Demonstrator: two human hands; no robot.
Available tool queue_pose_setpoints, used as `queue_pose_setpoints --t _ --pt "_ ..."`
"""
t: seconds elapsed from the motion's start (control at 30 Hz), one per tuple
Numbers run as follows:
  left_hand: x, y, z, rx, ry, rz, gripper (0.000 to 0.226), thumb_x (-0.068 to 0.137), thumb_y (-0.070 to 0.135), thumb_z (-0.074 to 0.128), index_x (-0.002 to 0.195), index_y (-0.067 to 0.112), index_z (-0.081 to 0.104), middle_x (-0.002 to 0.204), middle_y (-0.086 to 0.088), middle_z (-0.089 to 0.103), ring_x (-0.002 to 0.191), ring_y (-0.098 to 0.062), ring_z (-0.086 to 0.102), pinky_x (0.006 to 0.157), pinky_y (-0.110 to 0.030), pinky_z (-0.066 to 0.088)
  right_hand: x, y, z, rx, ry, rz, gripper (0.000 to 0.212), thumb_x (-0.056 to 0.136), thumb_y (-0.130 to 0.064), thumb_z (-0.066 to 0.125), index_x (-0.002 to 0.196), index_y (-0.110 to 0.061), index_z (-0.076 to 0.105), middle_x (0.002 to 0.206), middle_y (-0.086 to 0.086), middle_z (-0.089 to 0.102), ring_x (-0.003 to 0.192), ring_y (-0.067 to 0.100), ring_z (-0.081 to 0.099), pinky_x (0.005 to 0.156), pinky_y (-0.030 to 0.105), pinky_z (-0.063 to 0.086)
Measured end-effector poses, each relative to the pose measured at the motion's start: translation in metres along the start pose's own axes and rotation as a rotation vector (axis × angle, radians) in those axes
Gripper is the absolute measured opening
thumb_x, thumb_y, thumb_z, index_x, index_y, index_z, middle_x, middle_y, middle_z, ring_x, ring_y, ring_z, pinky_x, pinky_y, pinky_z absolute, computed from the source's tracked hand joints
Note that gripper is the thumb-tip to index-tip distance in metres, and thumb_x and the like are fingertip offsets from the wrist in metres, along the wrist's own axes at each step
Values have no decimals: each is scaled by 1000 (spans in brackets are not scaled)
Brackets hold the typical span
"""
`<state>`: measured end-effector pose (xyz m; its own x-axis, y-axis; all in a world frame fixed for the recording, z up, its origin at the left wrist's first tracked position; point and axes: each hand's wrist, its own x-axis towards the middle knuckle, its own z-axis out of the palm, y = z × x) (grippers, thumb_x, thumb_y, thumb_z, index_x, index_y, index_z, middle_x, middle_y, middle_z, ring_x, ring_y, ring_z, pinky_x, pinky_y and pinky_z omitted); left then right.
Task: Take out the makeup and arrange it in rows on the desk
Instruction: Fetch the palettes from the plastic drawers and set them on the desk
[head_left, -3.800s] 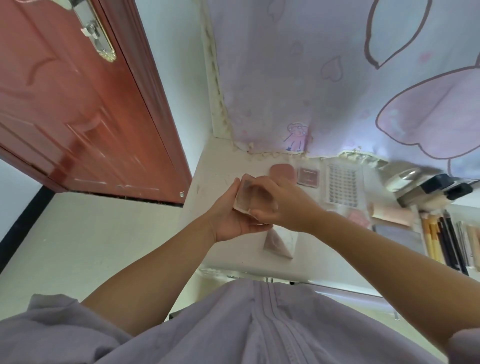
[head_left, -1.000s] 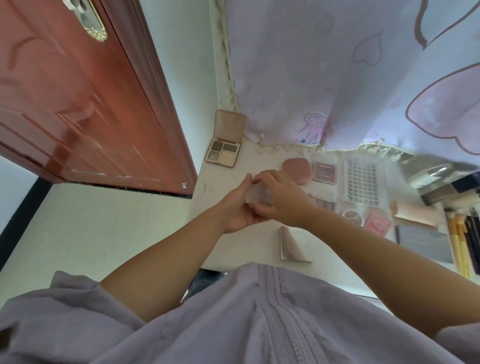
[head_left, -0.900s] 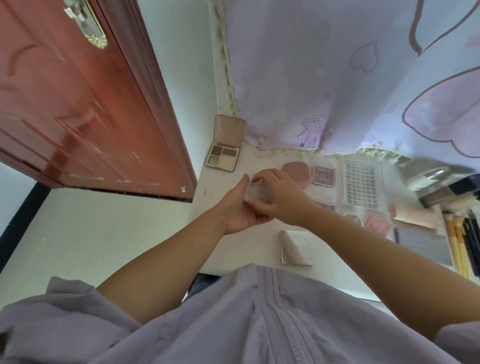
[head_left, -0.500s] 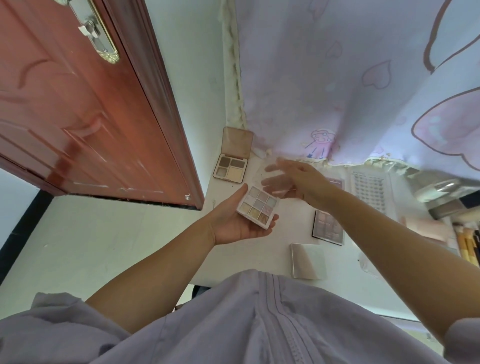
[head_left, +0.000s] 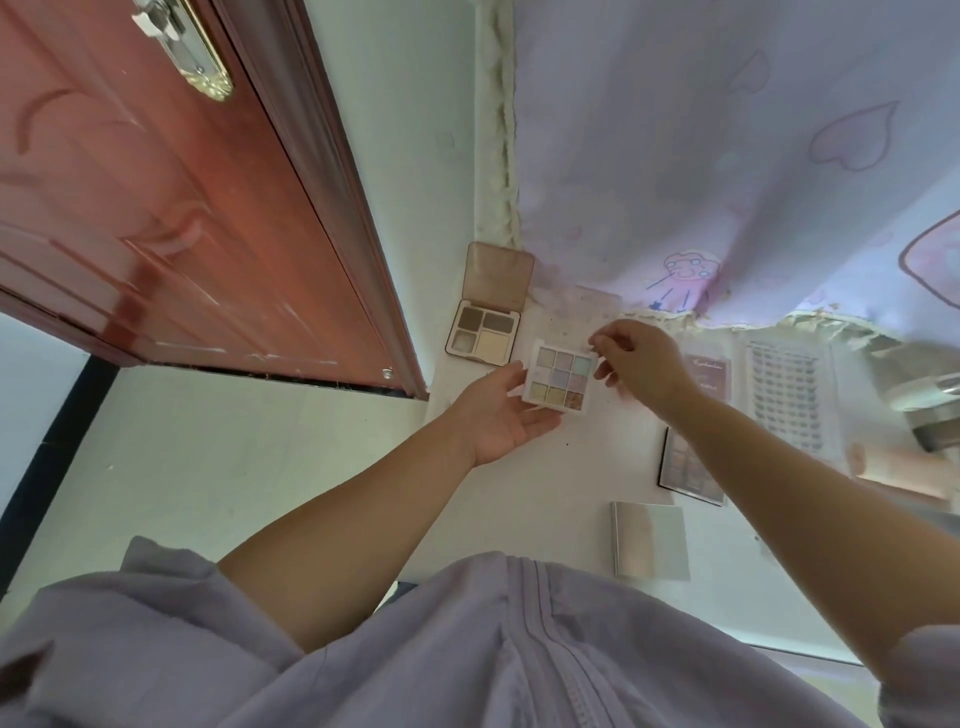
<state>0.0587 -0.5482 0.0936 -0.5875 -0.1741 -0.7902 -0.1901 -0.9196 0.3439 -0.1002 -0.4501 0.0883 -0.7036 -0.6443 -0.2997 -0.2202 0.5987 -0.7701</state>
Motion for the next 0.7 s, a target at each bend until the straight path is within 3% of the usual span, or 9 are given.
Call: queue_pose_setpoints --t 0.1,0.23,0.37,0.5,0.57,0.63,0.7 --pt "12 10 15 -122 60 22 13 98 11 42 107 4 47 99 -23 58 89 -33 59 96 -42 46 24 -2 2 30 49 31 14 92 -8 51 86 -12 62 74 4 63 49 3 59 47 12 49" --pt "25 17 33 -267 120 42 12 95 0 38 87 2 46 89 -21 55 79 -31 56 100 -40 43 51 0 6 -20 62 39 14 92 -9 50 90 -9 63 75 6 63 49 2 58 49 13 50" --pt "35 21 45 -291 179 50 17 94 -3 38 81 3 46 85 -16 52 77 -28 53 98 -38 43 69 -2 9 -62 80 33 14 91 -10 49 86 -11 63 72 6 61 45 -1 55 49 12 49" --pt "36 29 52 -265 208 46 19 94 -4 37 78 2 45 82 -15 49 76 -27 49 99 -34 42 79 -6 15 -76 88 25 16 90 -10 49 87 -7 65 73 10 61 63 23 60 69 36 57" --pt "37 30 49 -260 206 42 18 94 -3 38 78 3 45 85 -15 49 85 -29 50 101 -35 41 82 -7 18 -88 72 42 15 90 -11 50 87 -7 64 73 12 62 67 27 61 73 42 57" --pt "39 30 45 -241 213 44 16 94 -1 40 79 4 45 89 -15 48 97 -32 47 102 -36 42 83 -7 19 -102 52 63 15 91 -11 51 88 -3 63 76 15 64 69 28 62 73 43 57" --pt "39 29 43 -216 214 57 15 94 -1 40 81 4 46 93 -16 45 98 -32 45 101 -37 42 80 -8 17 -107 38 67 16 92 -9 50 97 1 62 83 16 65 69 25 63 67 33 58"
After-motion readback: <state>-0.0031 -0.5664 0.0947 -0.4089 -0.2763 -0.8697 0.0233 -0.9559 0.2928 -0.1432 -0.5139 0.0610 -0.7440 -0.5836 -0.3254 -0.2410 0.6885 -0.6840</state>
